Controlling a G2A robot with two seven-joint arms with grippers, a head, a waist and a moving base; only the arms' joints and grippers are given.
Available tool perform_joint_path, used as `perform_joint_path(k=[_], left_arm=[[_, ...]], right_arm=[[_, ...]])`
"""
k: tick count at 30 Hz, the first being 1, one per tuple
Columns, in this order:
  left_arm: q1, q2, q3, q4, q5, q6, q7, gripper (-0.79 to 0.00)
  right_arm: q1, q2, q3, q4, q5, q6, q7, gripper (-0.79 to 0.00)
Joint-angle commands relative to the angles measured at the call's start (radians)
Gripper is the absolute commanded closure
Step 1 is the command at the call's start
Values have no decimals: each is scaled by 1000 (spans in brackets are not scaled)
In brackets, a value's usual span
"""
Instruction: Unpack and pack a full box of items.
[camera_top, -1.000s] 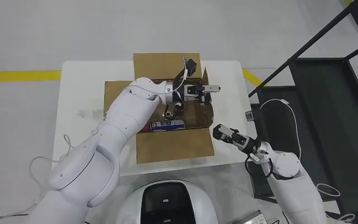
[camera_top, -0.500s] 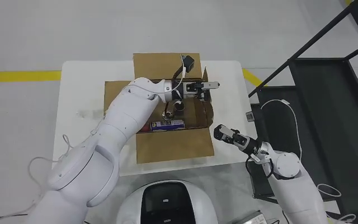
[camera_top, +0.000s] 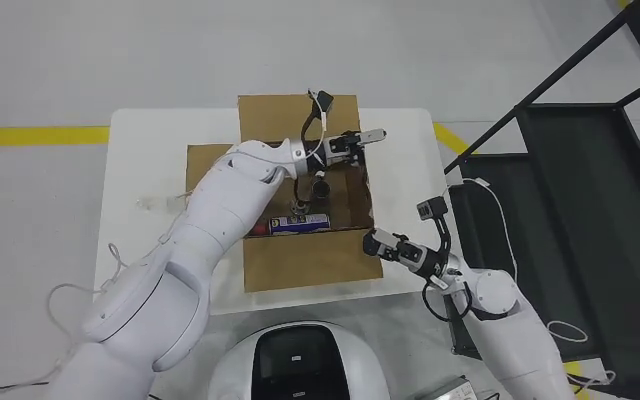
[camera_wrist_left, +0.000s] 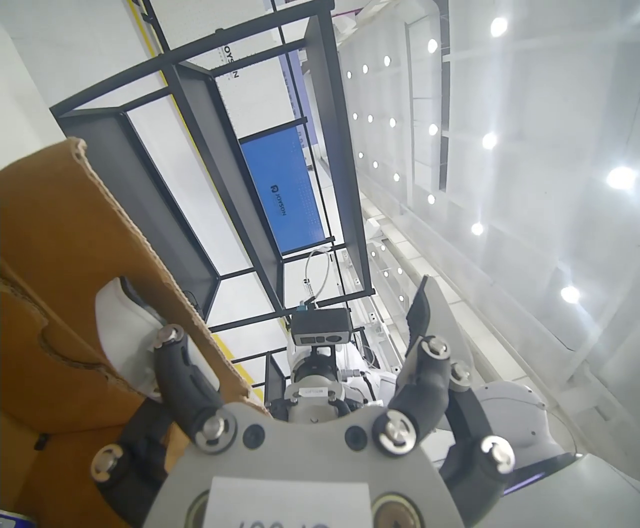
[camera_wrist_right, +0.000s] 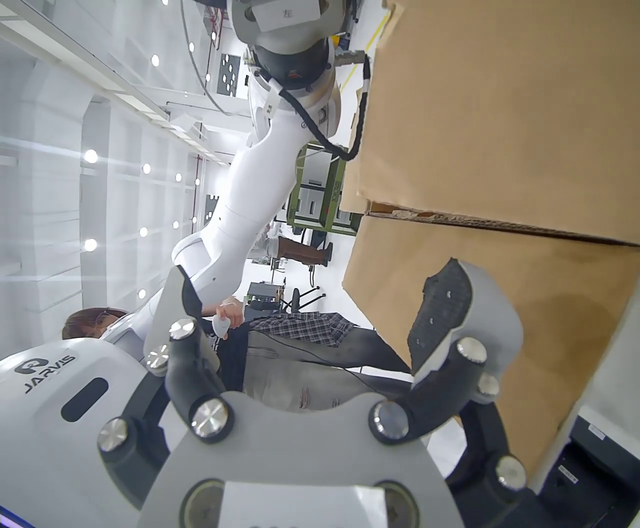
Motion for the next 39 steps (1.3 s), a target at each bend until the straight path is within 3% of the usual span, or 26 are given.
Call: perform_joint_path(k=[1, 10, 14, 18, 21, 24, 30, 34, 39], left_arm=[[4, -6, -1, -7, 12, -8, 23, -785], [-2, -14, -24, -7, 43, -44, 22, -785], [-1, 8, -57, -36, 51, -65, -9, -785], [23, 50, -108, -136, 68, -71, -48, -785], [74, 97, -164, -274, 102, -34, -70, -785], [170, 159, -252, -480, 181, 49, -59, -785], [513, 282, -519, -1072, 448, 354, -2, -785], [724, 321, -658, -1355, 541, 497, 28, -785], [888, 343, -760, -1518, 579, 557, 89, -785]], right_arm=[[10, -4, -14, 8, 13, -26, -31, -785], [11, -14, 24, 49, 6, -146, -236, -785], [3, -17, 30, 60, -7, -163, -291, -785], [20, -22, 36, 93, -79, -162, -375, -785], [51, -27, 28, 137, -196, -137, -475, -785], [85, -36, -3, 176, -290, -107, -552, -785], [165, -50, -78, 265, -481, -46, -639, -785], [213, -62, -141, 320, -508, -36, -638, -785], [259, -72, -187, 370, -482, -59, -605, -785]])
